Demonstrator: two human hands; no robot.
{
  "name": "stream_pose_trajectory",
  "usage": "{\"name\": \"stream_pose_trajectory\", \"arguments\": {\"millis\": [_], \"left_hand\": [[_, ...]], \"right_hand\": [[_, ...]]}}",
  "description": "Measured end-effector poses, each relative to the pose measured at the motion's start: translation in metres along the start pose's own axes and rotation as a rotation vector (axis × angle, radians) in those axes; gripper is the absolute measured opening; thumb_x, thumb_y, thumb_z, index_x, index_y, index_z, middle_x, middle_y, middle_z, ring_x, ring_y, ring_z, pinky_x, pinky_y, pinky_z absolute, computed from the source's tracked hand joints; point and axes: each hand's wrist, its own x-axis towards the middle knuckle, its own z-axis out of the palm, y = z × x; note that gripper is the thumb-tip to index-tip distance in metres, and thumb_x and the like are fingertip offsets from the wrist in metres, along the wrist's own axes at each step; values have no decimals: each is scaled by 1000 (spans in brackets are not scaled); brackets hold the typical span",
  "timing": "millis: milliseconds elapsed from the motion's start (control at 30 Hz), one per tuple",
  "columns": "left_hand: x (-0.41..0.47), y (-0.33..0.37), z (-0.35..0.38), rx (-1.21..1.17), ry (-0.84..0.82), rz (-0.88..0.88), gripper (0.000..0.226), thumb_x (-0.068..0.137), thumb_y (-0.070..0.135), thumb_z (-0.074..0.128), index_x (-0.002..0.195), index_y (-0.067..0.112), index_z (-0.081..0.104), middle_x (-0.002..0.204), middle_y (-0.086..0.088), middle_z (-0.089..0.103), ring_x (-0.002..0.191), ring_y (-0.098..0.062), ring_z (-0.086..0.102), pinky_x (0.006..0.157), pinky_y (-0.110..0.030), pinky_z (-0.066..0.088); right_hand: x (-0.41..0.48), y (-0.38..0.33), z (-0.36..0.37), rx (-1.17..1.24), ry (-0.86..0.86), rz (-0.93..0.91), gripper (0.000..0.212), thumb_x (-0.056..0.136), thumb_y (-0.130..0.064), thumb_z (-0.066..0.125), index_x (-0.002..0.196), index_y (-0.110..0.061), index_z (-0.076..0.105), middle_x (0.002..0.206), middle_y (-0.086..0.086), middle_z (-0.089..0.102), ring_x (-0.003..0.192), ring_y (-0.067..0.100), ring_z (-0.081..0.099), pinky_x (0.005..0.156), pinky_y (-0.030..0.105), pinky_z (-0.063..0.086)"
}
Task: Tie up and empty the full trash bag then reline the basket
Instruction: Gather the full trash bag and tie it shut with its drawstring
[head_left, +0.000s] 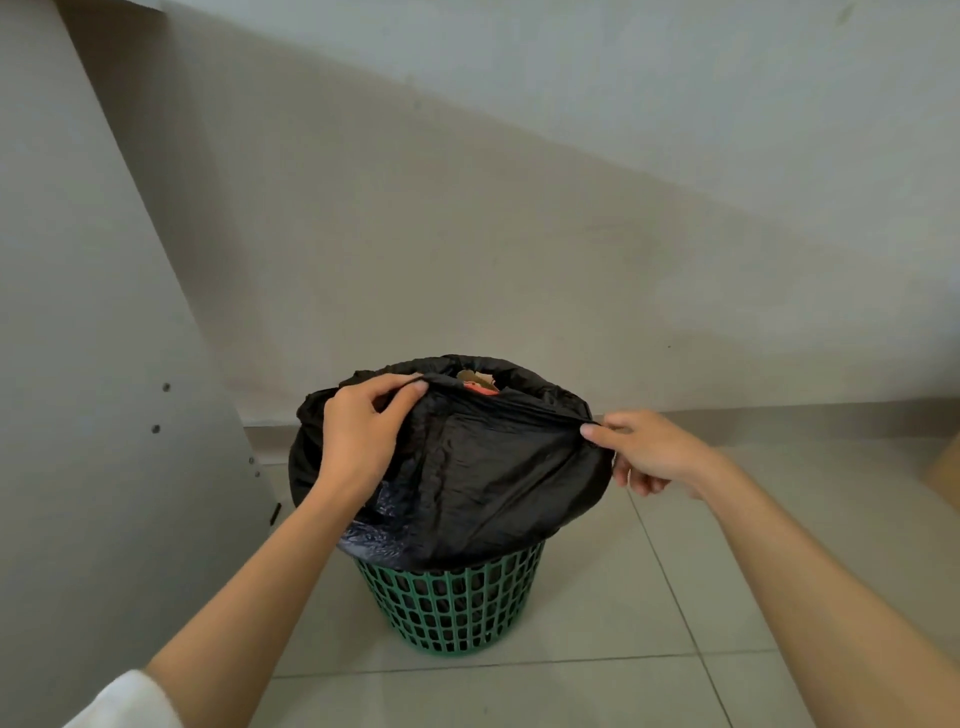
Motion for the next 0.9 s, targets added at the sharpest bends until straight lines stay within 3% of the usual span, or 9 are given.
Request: {"name": "stream_pose_trajectory", "arguments": {"millis": [167,300,367,467,567,633,700,800,900], "left_hand": [[3,8,-1,-41,-95,-67,20,84,32,67,95,18,75,90,9,73,89,-3,65,86,-29,52],[0,22,-9,-32,-166,-95,16,87,32,63,86,23,75,81,10,72,80,1,65,77,-24,53],[0,23,-13,13,-229,-115,16,89,31,60,80,28,73,79,11,71,76,6,62,74,-19,52],[-11,10,-14,234,-293,-154,18,90,37,57,74,33,67,78,10,68,81,-7,62,82,-38,50],[-41,-10,-5,656,-131,-186,19,88,45,57,74,32,59,113,13,54,122,-15,37,105,-46,22],[-61,-15,4,571,-20,-288,15,86,42,60,76,31,57,138,6,33,136,-22,10,108,-56,16],[-72,-17,13,353,103,-386,9,86,33,64,89,30,56,148,2,18,139,-29,3,109,-58,19],[-77,-17,16,96,290,-506,59,82,25,70,131,26,38,151,-5,7,138,-33,15,110,-49,25],[-73,-27,3,10,359,-693,91,77,37,73,147,16,19,150,-11,23,135,-31,30,109,-49,31]], "right_hand": [[17,-15,-21,308,11,101,27,91,-36,58,88,-9,54,51,6,64,40,16,58,38,18,39],[28,-39,-21,400,73,144,32,91,-29,59,103,-1,55,74,19,70,56,23,67,50,27,56],[29,-45,-15,427,141,190,33,92,-35,52,99,-3,57,81,20,70,65,26,65,55,33,57],[37,-39,-6,572,277,291,40,92,-43,43,81,-6,54,72,18,66,57,25,56,55,33,52],[45,-21,14,501,361,282,28,87,-34,60,75,-9,60,79,14,67,71,29,62,76,42,55],[44,-17,27,445,378,251,17,84,-21,67,90,-6,63,98,13,66,88,29,60,83,37,50],[41,-16,32,510,368,245,34,84,-12,68,113,-3,53,105,10,55,94,25,53,83,32,44],[43,-13,34,677,256,293,46,82,-7,70,122,2,50,111,12,57,100,29,59,89,40,52],[37,-17,36,828,136,391,12,88,-15,63,89,-4,58,84,11,61,68,24,60,58,32,54]]}}
